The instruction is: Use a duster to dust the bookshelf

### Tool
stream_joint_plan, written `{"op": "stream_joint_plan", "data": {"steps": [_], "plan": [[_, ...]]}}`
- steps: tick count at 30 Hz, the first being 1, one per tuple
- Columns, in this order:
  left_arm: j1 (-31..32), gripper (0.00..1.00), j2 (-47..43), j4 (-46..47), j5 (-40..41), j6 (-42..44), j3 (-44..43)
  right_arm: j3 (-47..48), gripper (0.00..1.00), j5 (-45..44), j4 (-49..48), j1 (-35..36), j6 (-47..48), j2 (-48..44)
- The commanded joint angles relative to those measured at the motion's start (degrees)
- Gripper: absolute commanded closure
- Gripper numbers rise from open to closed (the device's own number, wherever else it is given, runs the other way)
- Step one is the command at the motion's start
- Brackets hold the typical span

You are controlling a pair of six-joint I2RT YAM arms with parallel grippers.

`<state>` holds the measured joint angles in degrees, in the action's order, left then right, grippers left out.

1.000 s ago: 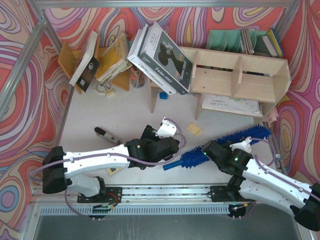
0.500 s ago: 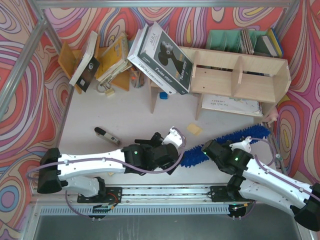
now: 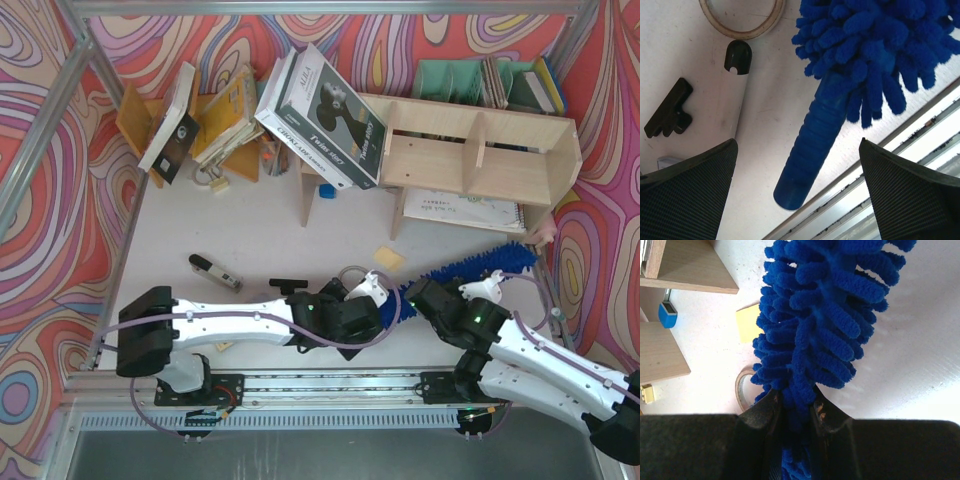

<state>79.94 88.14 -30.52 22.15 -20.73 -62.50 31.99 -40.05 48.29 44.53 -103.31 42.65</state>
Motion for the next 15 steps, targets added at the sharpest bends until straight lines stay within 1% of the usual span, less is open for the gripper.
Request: {"op": "stream_joint_plan", "data": {"steps": [1, 5, 11, 15], "plan": [[0.1, 0.02, 3.4, -0.7, 2.5, 0.3, -1.6, 1.6, 0.94, -2.4, -1.1, -0.3, 0.7, -0.9], [0.2, 0.02, 5.1, 0.4, 3.1, 0.3, -2.2, 1.2, 0.95, -2.0, -1.4, -0.3, 0.7, -1.2], [0.1, 0.16, 6.0, 1.8, 3.2, 0.9, -2.8, 1.1, 0.94, -1.9, -1.6, -0.3, 0.7, -1.2], [0.1, 0.27, 7.5, 1.8, 3.1, 1.0, -3.1, 1.0, 0.94, -1.8, -1.6, -0.4, 0.7, -1.4]]}}
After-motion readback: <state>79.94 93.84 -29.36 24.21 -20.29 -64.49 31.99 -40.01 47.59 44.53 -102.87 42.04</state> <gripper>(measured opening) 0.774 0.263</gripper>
